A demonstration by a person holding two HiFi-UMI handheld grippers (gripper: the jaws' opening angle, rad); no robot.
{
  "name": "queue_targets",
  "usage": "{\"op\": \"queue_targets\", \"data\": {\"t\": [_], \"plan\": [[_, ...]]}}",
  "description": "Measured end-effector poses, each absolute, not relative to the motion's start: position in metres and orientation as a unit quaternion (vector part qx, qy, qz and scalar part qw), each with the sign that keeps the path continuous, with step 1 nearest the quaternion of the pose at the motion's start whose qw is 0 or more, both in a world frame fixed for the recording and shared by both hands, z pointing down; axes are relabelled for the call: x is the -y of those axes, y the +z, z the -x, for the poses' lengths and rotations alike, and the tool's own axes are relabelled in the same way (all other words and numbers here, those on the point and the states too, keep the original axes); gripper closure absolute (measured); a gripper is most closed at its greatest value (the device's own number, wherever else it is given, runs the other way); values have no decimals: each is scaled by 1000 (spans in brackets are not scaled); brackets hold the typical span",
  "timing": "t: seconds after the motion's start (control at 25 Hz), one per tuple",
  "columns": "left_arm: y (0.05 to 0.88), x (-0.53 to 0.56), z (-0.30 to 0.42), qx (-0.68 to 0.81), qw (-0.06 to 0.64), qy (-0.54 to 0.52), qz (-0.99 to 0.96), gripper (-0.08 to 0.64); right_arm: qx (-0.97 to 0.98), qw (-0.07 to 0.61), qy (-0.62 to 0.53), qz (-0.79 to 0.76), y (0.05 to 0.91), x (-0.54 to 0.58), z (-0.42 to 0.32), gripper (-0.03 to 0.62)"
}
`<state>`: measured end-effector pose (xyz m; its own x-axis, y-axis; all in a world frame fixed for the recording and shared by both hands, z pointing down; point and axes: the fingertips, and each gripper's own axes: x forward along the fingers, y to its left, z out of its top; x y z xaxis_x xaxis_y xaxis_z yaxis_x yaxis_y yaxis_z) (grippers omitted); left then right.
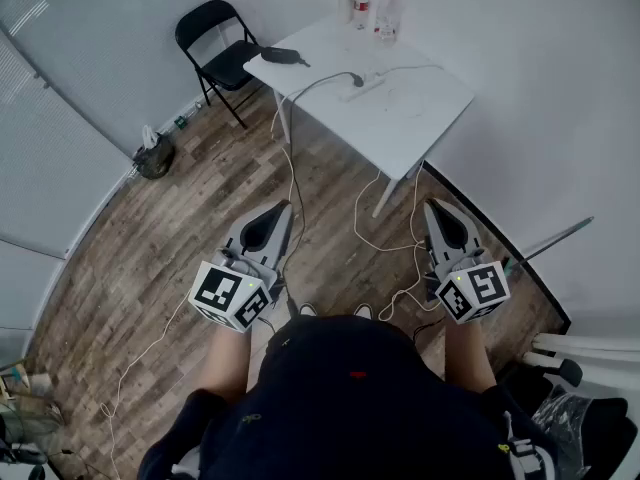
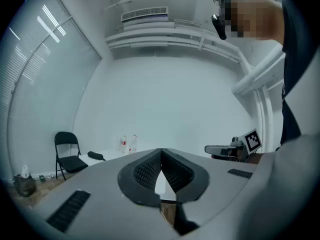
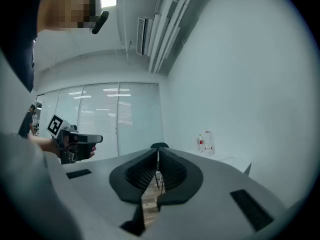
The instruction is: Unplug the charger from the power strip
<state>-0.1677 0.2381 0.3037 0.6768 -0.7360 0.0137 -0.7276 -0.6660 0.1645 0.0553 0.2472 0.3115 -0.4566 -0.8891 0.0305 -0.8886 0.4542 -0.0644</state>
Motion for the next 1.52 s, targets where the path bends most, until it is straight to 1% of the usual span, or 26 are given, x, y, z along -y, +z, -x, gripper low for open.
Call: {"op": "queue_targets", "data": {"t": [0.44, 0.88, 1.08, 1.52], "plan": [[309, -232, 163, 401, 79, -23, -912, 540, -851, 3, -37, 524, 314, -240, -62, 566], [313, -223, 151, 406, 80, -18, -910, 540, -859, 17, -48, 509, 320, -228, -68, 565], [314, -219, 139, 416, 83, -17, -906, 540, -861, 13, -60, 505, 327, -221, -84, 565], [337, -222, 86, 442, 94, 1, -892, 540, -876, 14, -82, 476, 358, -214, -138, 565]]}}
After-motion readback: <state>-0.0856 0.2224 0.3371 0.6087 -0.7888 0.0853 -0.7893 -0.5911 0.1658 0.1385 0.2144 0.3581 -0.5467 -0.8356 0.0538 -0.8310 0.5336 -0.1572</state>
